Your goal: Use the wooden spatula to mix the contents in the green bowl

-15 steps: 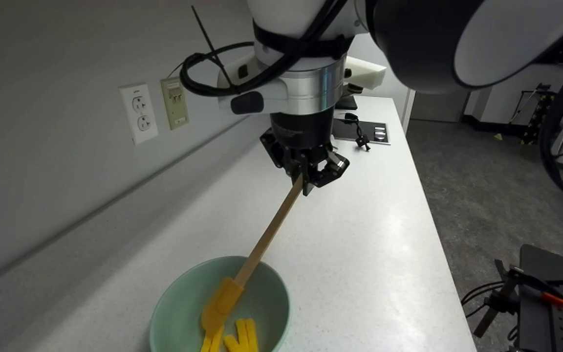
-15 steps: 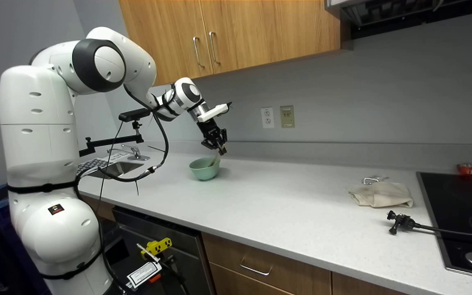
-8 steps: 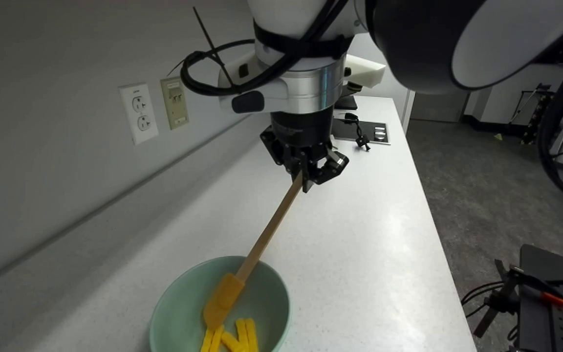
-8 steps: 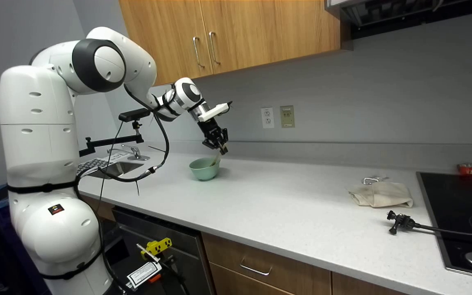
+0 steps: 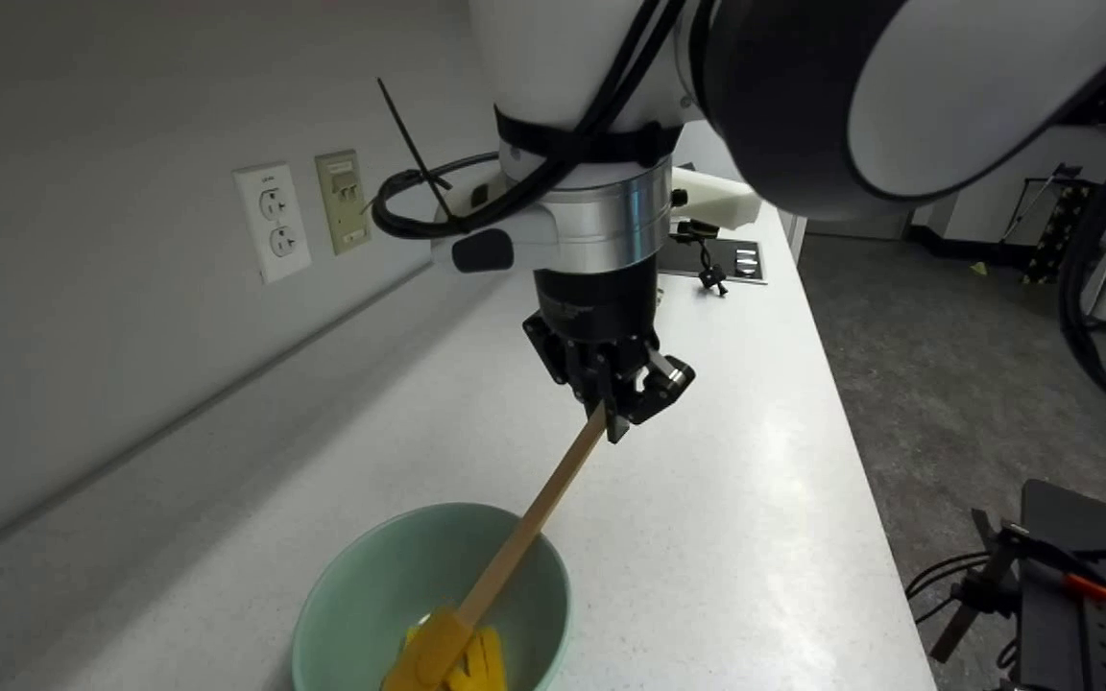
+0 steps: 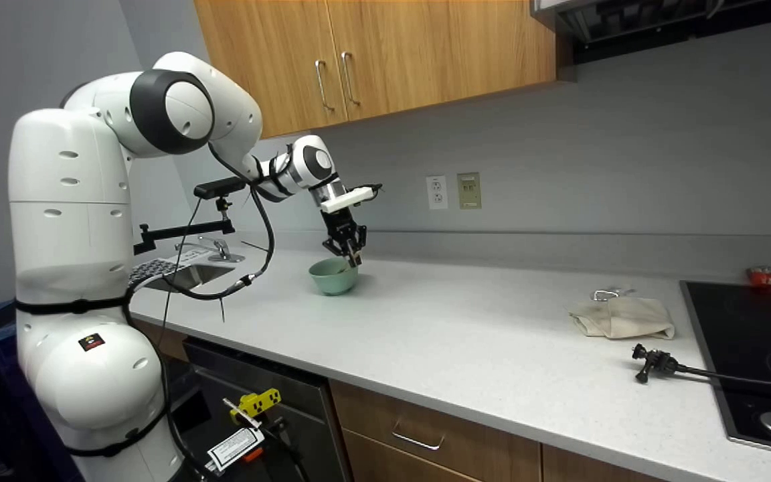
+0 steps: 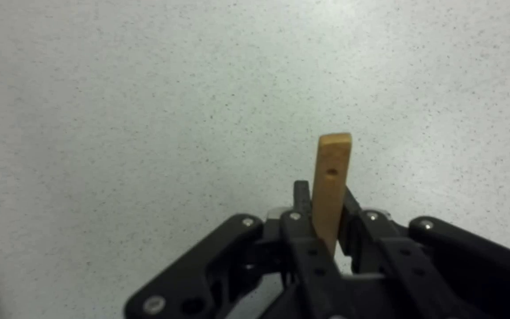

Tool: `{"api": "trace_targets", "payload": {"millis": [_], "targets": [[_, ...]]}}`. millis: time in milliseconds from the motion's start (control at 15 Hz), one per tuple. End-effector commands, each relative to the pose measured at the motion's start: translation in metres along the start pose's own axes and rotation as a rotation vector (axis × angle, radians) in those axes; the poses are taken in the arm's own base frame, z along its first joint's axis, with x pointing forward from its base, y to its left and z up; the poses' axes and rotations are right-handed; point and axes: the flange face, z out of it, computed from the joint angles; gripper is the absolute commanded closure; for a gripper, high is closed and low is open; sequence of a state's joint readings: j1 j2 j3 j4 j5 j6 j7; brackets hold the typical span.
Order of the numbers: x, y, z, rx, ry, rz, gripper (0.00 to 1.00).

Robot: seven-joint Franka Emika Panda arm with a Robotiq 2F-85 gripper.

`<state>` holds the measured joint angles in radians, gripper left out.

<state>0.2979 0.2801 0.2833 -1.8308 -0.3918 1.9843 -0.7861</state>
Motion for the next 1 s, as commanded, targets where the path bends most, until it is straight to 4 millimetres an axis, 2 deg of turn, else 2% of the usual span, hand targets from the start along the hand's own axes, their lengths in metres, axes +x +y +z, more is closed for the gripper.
{"api": "trace_targets", "payload": {"millis": [0,333,733,800,867,933], "targets": [[0.003,0.001,0.006,0.044,0.029,0.053,0.96],[0.004,0.004,0.0,0.031,0.045,0.078,0.96],[-0.005,0.005,-0.004,0.009,0.022,0.085,0.96],[-0.007,0.005,-0.006,-0.002,0.022,0.079,0.58],[-0.009,0.004,-0.007,0.0,0.024,0.084,0.56],[-0.01,0.005,-0.008,-0.001,0.027,0.091,0.5]]}}
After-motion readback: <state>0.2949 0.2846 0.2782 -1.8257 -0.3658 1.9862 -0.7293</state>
